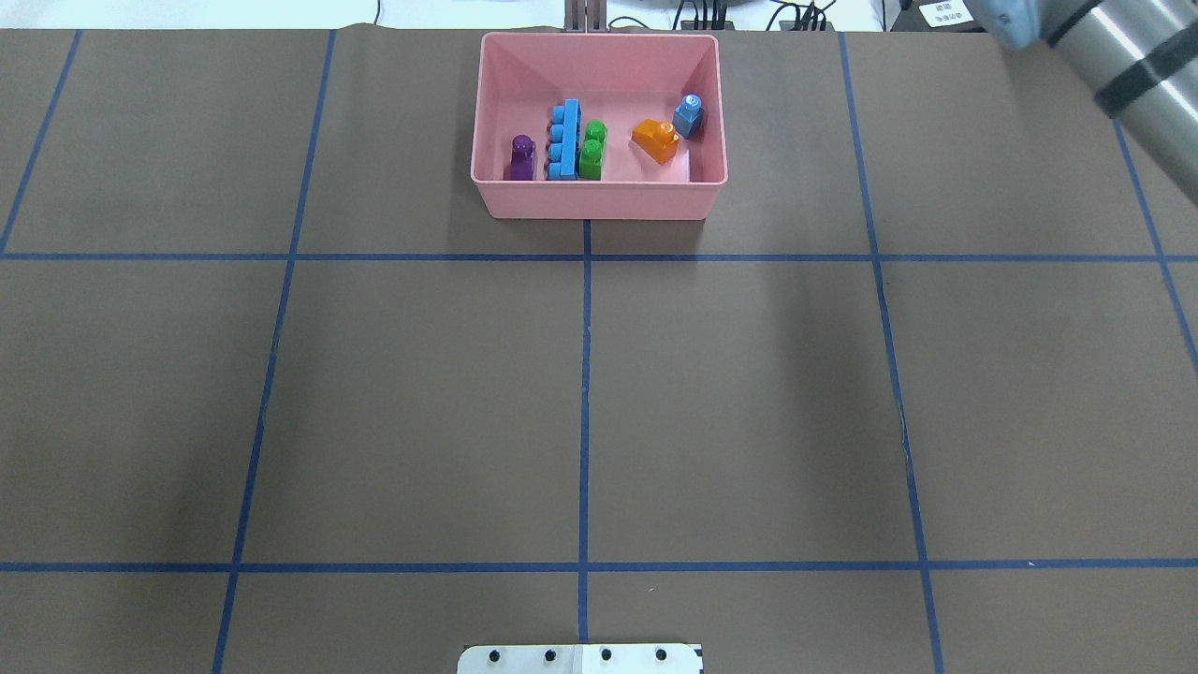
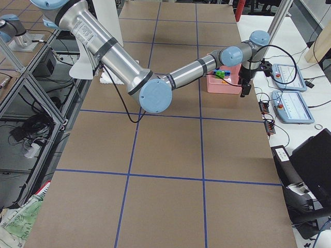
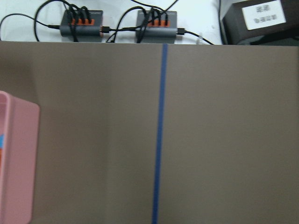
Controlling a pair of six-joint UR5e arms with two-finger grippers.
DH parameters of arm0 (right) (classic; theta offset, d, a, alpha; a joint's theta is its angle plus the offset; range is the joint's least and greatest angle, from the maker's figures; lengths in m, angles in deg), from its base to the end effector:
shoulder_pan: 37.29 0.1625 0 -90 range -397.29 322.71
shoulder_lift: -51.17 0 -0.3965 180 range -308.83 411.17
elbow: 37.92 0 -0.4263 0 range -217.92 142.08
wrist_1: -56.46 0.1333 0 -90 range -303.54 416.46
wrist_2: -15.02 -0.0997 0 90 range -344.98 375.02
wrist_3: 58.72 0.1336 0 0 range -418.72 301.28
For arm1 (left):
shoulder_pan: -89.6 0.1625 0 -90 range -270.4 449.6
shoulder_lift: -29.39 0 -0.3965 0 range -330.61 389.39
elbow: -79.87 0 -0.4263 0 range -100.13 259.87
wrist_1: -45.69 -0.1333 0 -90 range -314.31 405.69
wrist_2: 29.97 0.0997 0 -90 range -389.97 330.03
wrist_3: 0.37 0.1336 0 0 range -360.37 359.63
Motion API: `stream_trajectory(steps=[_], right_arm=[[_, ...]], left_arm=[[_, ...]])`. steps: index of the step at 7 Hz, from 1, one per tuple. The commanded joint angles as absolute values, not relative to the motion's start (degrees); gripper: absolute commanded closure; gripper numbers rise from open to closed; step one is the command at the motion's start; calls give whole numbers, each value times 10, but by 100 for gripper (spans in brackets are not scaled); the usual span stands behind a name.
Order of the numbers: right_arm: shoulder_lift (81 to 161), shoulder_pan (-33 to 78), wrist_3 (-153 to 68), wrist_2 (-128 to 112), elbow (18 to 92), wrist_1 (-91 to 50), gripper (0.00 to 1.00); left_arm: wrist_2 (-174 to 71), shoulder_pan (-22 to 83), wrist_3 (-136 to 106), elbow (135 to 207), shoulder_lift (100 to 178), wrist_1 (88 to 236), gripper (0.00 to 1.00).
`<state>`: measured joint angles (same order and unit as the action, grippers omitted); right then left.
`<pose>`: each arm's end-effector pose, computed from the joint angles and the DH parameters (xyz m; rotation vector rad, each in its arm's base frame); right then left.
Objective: Put all blocks into box
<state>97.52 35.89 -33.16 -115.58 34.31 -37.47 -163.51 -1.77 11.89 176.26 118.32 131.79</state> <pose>-0.1835 -0.7673 0.3201 0.0890 -0.7844 0.0088 -0.0537 -0.5180 0.6138 0.1138 0.7529 0.1902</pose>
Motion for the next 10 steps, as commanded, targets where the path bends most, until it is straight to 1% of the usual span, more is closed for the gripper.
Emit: stream_trajectory(steps=[1,2,4,5,6,7,8,9,10], right_arm=[[1086,426,-496,-1169,445,-448,1],[1161,445,-544,-1169,503,-454,1],[1320,459,-545,-1162,627,-448,0],[1381,463,-544,-1160,669,-448,1],[1466,467,-544,-1161,706,-443,0],[1510,479,-545,-1162,718,-420,0],[1549,481,-543,-1162,719,-365,0],[1571,481,-533,-1165,720,-310,0],[1572,481,-533,-1161,719,-304,0]], left_arm=[[-1631,-15,171,1758,1174,1305,0],[-1636,-19,171,1761,1173,1307,0],[-1634,-25,166,1759,1170,1312,0],[-1636,-27,163,1765,1167,1312,0],[-1638,-30,169,1773,1161,1312,0],[-1638,-30,169,1776,1161,1312,0],[-1639,-30,170,1778,1161,1313,0],[-1639,-30,169,1780,1161,1313,0],[-1638,-30,166,1778,1154,1313,0]])
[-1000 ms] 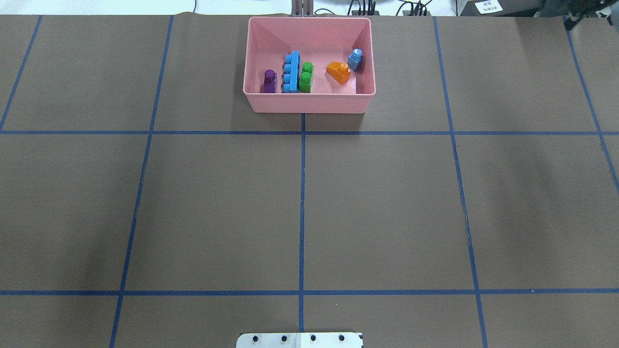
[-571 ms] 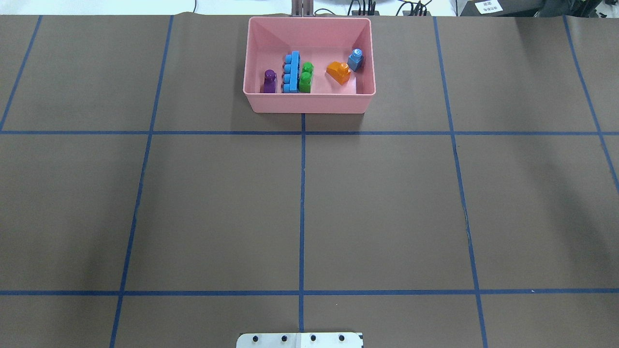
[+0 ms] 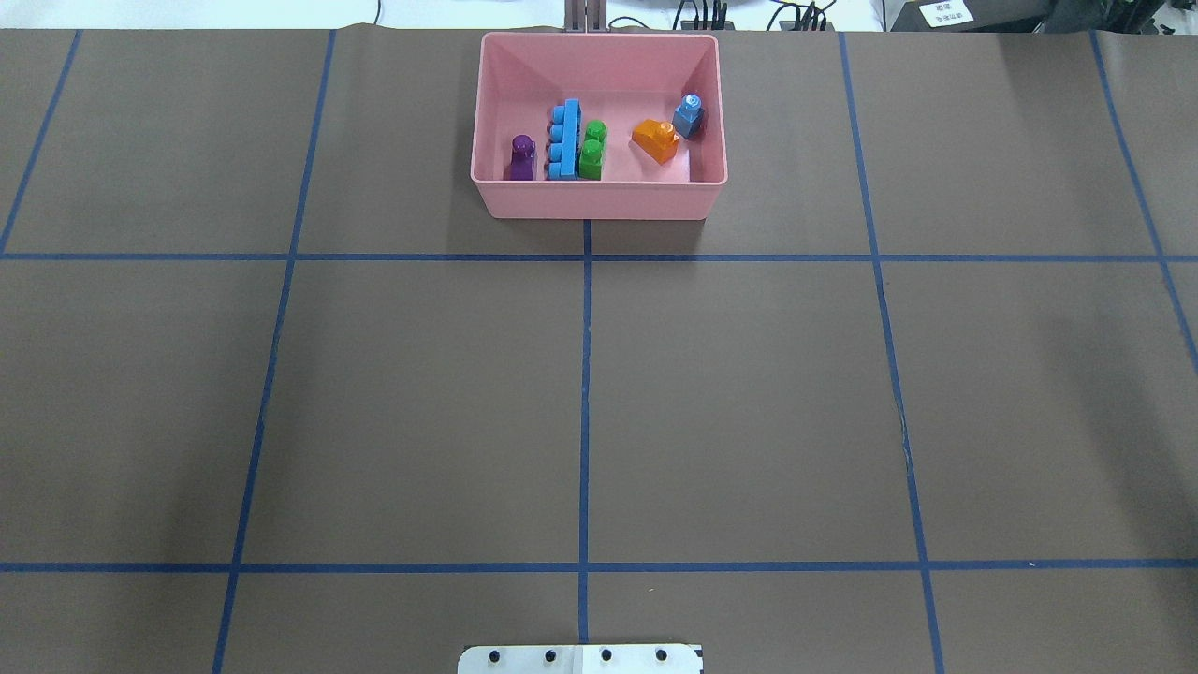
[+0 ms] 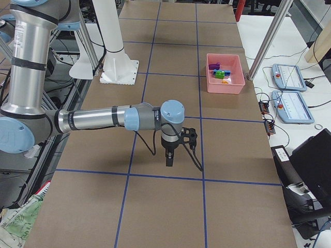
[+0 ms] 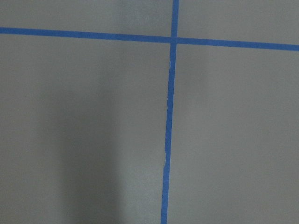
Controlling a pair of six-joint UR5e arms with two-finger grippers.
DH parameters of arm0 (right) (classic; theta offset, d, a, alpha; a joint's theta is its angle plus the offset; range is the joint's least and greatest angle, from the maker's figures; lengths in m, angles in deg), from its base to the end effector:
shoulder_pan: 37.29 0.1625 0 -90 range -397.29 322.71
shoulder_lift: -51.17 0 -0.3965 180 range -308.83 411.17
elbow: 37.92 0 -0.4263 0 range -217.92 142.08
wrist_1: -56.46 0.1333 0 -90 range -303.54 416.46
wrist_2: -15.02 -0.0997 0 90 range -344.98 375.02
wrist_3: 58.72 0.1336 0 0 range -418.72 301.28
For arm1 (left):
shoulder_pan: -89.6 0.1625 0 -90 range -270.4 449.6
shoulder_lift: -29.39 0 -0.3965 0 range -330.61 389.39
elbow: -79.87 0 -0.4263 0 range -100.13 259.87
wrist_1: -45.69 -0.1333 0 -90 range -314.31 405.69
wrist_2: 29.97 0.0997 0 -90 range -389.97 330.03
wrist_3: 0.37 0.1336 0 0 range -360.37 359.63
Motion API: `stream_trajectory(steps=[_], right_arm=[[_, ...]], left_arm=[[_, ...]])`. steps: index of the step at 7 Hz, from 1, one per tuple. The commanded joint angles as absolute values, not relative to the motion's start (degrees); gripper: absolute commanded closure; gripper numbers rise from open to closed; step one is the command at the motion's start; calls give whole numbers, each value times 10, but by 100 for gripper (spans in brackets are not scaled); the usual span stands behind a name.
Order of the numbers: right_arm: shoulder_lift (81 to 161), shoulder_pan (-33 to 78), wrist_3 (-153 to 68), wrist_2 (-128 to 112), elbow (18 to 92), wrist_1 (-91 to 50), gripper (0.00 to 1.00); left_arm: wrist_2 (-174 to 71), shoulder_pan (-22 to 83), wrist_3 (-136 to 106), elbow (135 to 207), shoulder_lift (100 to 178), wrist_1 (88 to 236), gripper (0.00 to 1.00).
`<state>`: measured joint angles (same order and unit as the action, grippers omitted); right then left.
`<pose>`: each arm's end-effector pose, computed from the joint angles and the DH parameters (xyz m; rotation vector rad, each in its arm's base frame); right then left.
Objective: Put all blocks into box
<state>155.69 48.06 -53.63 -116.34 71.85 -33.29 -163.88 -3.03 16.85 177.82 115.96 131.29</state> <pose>0.0097 -0.4362 0.5976 0.0302 -0.7265 -0.0273 -0.0636 -0.4988 0.6207 0.1344 0.7565 0.2428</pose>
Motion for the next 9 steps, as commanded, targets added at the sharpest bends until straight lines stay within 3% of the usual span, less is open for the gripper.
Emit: stream_trajectory(steps=[1,9], right_arm=[[1571,481,-531,-1163,721,-298,0],[1573,481,-529,-1168,720,-285,0]], left_arm=[[-1639,-30,167,1780,1153,1313,0],[-1640,-30,169,1780,1153,1314,0]])
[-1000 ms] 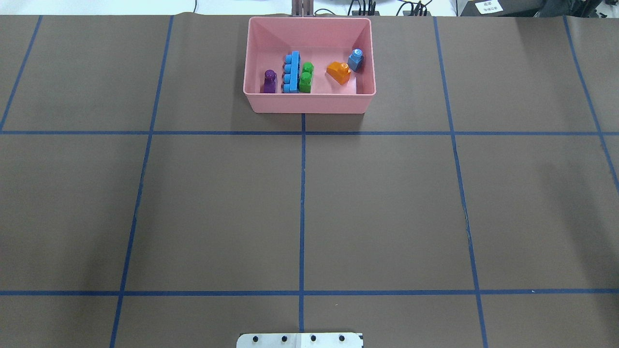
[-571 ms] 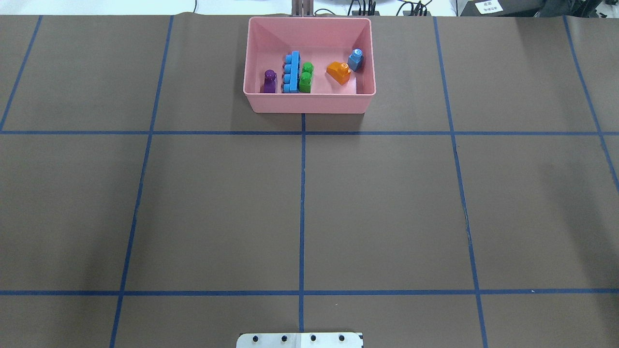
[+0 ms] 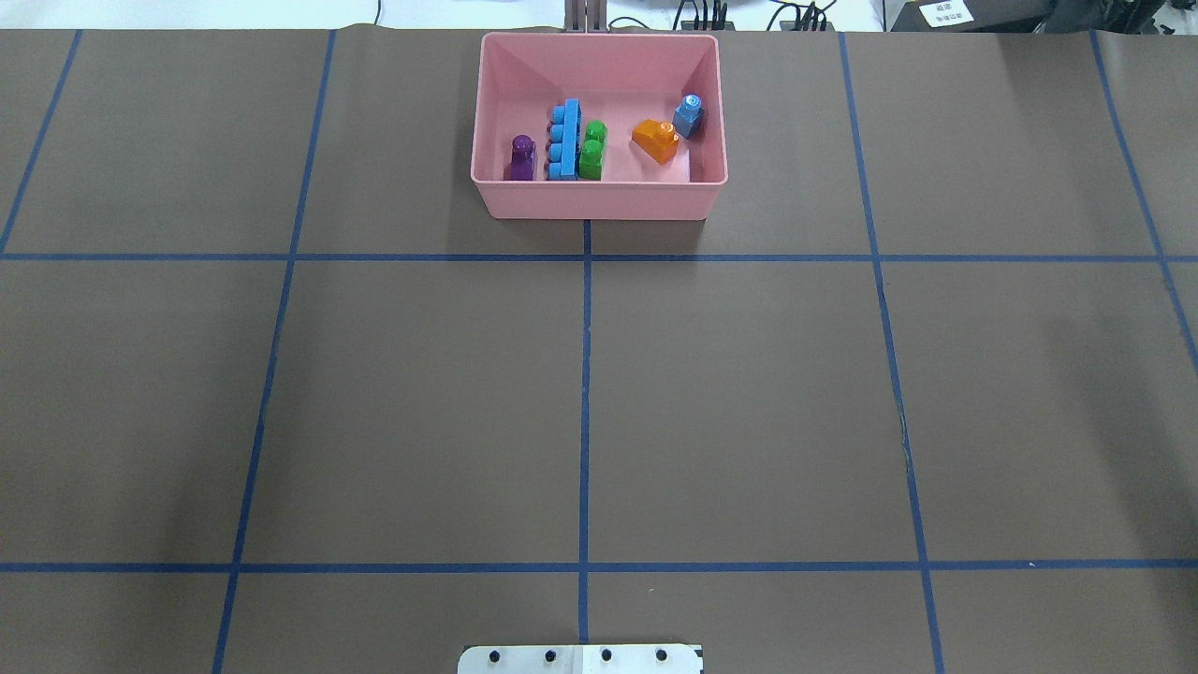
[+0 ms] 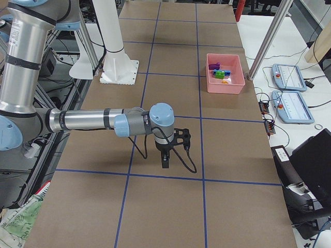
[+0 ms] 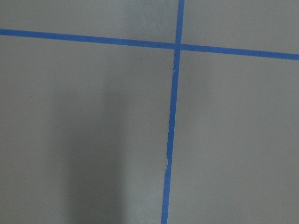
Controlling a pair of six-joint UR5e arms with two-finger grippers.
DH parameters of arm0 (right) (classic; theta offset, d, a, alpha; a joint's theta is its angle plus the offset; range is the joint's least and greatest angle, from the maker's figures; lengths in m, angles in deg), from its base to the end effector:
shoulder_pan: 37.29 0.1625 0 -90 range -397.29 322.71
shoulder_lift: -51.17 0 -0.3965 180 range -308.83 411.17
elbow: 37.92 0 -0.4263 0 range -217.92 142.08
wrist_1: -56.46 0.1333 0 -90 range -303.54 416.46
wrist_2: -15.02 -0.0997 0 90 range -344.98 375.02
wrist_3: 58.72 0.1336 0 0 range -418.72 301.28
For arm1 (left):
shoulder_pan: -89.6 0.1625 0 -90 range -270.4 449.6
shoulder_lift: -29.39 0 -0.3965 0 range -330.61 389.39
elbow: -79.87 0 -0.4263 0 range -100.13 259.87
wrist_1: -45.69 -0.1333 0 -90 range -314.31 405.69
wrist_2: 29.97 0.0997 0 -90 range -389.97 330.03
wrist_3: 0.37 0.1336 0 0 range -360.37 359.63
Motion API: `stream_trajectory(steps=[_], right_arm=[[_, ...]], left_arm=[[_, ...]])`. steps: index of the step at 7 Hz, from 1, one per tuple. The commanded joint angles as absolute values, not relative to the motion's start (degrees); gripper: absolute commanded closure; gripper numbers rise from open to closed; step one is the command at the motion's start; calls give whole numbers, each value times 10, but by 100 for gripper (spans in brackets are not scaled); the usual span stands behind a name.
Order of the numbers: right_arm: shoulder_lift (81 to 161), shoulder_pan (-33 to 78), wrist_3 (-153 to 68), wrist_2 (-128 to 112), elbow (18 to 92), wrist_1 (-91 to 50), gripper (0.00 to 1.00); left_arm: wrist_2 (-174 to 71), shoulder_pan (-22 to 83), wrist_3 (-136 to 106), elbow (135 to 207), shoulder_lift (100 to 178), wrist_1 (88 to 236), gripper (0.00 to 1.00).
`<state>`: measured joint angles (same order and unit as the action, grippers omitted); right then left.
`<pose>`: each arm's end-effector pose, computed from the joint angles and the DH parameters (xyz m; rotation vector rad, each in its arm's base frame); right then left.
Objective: Put all blocks into box
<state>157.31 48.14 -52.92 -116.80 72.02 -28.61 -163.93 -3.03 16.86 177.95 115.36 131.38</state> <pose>0.0099 -0.4310 0.5984 0.0791 -0.7386 -0.0351 -0.0633 -0.4942 0.6245 0.1284 0.7584 0.2404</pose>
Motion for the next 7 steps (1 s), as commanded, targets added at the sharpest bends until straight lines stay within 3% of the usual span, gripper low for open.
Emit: stream_trajectory(steps=[1,7], right_arm=[[1573,481,-530,-1168,721,-284,0],[1575,481,-527,-1176,720,-262,0]], left_arm=[[-1640,-30,169,1780,1153,1314,0],[-1639,-30,169,1780,1153,1313,0]])
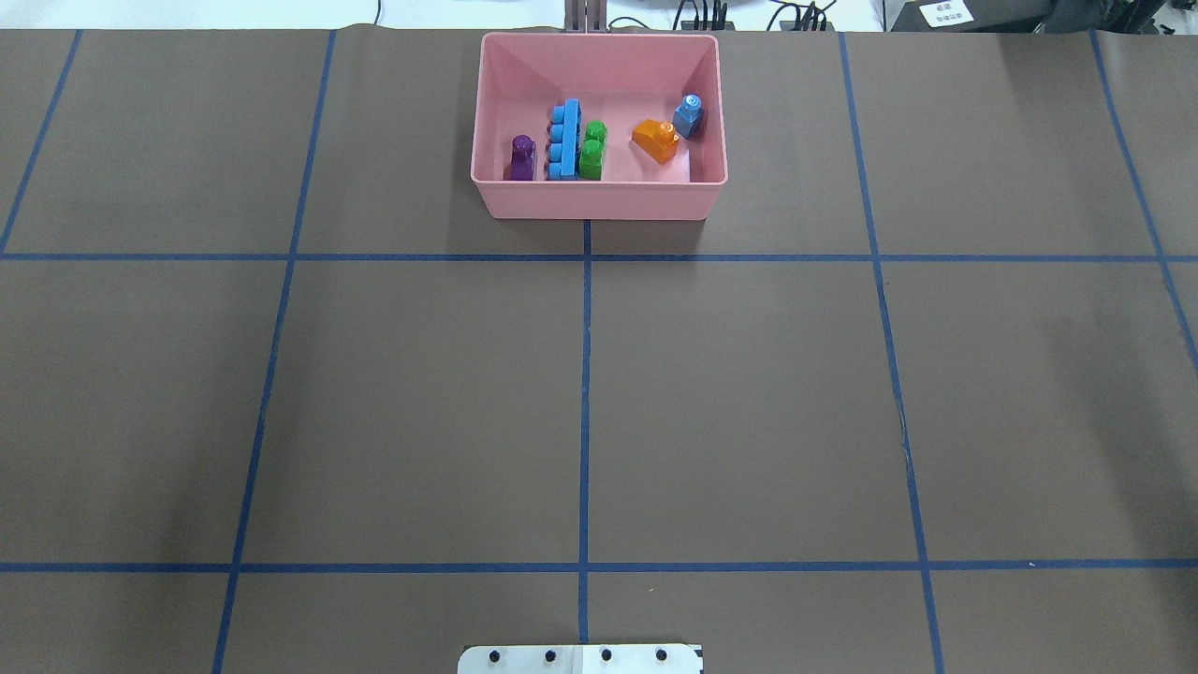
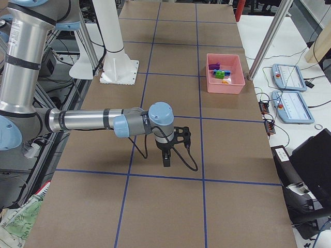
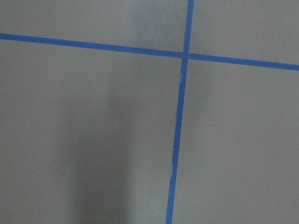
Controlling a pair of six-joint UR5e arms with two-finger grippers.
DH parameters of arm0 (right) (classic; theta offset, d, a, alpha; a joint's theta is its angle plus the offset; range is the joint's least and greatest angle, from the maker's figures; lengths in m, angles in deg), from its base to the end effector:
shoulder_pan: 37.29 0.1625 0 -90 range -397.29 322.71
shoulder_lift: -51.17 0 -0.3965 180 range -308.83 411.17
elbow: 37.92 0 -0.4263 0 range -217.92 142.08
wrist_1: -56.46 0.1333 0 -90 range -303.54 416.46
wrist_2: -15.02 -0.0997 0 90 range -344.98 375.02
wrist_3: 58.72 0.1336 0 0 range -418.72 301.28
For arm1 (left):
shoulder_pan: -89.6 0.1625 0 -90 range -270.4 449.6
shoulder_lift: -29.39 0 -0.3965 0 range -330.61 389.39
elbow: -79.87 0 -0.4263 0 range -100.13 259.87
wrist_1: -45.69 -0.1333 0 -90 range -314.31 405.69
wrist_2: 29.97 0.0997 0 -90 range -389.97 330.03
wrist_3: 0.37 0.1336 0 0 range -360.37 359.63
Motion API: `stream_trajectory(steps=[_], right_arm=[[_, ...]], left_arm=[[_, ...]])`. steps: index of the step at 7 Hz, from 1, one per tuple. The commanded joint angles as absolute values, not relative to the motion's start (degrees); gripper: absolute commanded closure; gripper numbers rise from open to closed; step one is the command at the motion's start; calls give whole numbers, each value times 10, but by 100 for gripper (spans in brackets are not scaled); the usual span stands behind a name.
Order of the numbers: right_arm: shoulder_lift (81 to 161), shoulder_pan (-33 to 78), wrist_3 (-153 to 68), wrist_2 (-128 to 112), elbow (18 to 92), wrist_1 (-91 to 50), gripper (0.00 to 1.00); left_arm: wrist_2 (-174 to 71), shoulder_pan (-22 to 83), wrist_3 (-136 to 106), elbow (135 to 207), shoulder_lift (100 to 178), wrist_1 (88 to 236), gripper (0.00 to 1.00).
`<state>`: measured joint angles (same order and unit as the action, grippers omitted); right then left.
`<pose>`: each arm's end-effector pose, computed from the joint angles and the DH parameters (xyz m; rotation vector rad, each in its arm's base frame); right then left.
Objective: Put all blocks into box
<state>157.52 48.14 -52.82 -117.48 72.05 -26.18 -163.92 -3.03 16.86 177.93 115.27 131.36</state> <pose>0.0086 -0.4325 0.5938 0.1145 -0.7530 -0.0490 -0.0633 -0.4935 0.6255 0.1262 0.7586 0.2396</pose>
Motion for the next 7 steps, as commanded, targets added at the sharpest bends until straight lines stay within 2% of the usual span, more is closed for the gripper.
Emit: stream_trajectory(steps=[1,7], right_arm=[[1574,481,-527,-1176,720,-262,0],[1573,481,-519,-1194,725,-261,0]], left_arm=[[-1640,-30,169,1780,1153,1313,0],[-1640,-30,169,1780,1153,1313,0]])
